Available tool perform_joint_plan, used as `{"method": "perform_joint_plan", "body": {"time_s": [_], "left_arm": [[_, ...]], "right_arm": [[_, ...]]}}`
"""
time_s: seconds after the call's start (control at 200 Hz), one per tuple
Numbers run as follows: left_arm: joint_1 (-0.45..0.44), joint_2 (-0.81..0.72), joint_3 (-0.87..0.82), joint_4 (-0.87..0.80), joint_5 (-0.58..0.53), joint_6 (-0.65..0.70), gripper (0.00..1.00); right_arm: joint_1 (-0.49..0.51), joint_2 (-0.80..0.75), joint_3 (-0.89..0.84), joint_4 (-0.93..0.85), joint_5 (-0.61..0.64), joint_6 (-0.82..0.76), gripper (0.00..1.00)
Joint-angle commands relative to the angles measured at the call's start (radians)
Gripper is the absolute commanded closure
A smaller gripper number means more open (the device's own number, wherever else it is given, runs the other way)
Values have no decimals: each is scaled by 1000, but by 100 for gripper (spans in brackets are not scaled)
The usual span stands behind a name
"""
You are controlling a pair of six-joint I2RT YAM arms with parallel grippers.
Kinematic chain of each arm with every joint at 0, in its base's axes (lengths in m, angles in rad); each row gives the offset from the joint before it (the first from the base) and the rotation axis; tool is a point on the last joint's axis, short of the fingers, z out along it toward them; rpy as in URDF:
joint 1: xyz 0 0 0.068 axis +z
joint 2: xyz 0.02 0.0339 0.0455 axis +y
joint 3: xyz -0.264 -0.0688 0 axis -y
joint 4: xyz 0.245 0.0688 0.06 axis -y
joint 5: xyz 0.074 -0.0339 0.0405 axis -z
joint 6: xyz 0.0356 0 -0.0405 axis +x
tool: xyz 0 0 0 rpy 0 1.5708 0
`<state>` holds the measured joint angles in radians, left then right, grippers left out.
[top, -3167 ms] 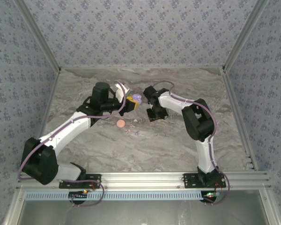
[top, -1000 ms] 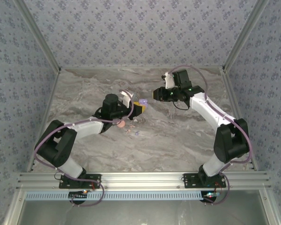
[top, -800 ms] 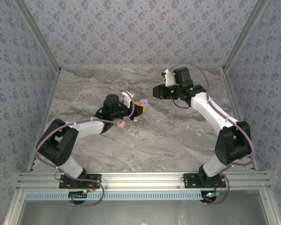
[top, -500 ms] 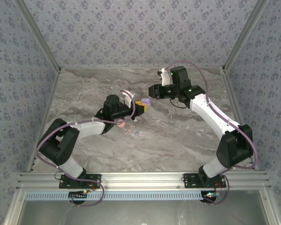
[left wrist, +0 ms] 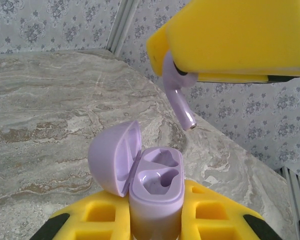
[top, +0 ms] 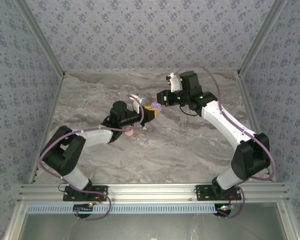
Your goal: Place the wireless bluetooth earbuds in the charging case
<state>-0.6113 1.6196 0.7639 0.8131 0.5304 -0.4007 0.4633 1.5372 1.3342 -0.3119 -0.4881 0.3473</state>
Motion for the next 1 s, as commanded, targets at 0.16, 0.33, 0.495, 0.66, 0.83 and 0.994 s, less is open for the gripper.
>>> {"method": "perform_joint_plan", "body": {"time_s": [0.16, 0.33, 0.495, 0.66, 0.83, 0.994], "left_arm": [[-8, -30, 20, 44, 17, -29, 86], [-8, -38, 29, 37, 17, -48, 85], [-9, -45, 39, 25, 11, -63, 86], [-10, -56, 48, 12, 10, -84, 85], [-10, -63, 58, 4, 20, -99, 86], [-9, -69, 61, -6, 18, -104, 86]], "right_arm": [[10, -31, 26, 26, 17, -23, 75], [11, -32, 19, 33, 16, -25, 75], [15, -33, 18, 36, 11, -29, 75], [18, -34, 12, 39, 19, -34, 74], [17, -37, 4, 48, 23, -35, 74], [17, -39, 1, 49, 26, -37, 74]]}}
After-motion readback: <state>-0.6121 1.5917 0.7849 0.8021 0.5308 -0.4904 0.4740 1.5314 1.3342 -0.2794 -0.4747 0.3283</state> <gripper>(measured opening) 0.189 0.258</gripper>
